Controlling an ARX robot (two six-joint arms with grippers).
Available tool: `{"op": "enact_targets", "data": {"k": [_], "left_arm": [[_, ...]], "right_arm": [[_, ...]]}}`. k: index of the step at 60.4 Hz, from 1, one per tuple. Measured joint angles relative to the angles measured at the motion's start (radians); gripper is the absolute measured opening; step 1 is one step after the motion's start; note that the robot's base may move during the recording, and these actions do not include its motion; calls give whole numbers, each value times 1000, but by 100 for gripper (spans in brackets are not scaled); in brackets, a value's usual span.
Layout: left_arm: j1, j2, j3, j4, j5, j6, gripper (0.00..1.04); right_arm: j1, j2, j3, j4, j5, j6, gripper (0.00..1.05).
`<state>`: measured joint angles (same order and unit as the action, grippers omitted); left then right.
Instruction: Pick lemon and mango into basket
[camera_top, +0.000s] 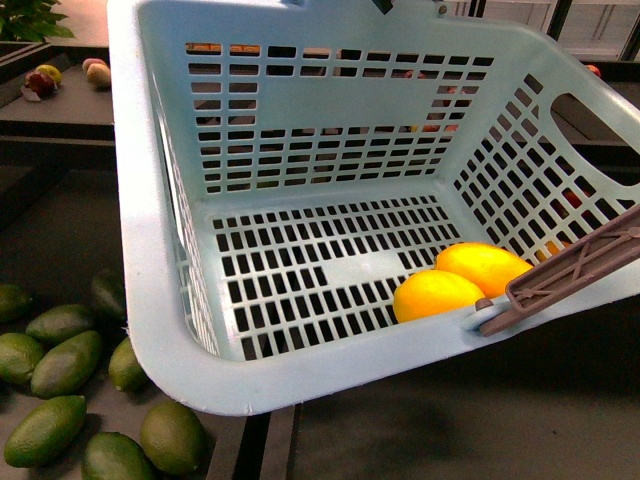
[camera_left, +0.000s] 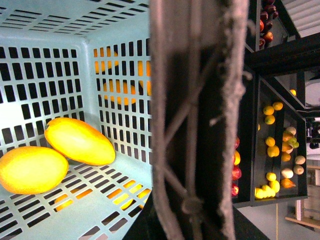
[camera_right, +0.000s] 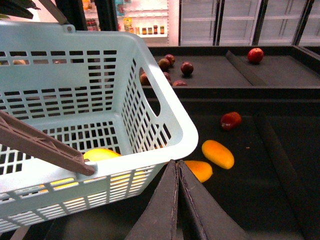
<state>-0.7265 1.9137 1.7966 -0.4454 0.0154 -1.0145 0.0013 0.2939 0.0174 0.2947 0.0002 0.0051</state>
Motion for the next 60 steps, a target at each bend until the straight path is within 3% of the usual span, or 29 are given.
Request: {"op": "enact_targets", "data": {"k": [25,33,60], "left_arm": [[0,0,0,0,-1,0,5],[0,0,0,0,0,0,5],[0,0,0,0,-4,0,5]], "right_arm": [[0,-118,0,-118,0,0,2],[0,-266,0,-284,1,0,2],[0,-288,0,-293,2,-2,3]]}}
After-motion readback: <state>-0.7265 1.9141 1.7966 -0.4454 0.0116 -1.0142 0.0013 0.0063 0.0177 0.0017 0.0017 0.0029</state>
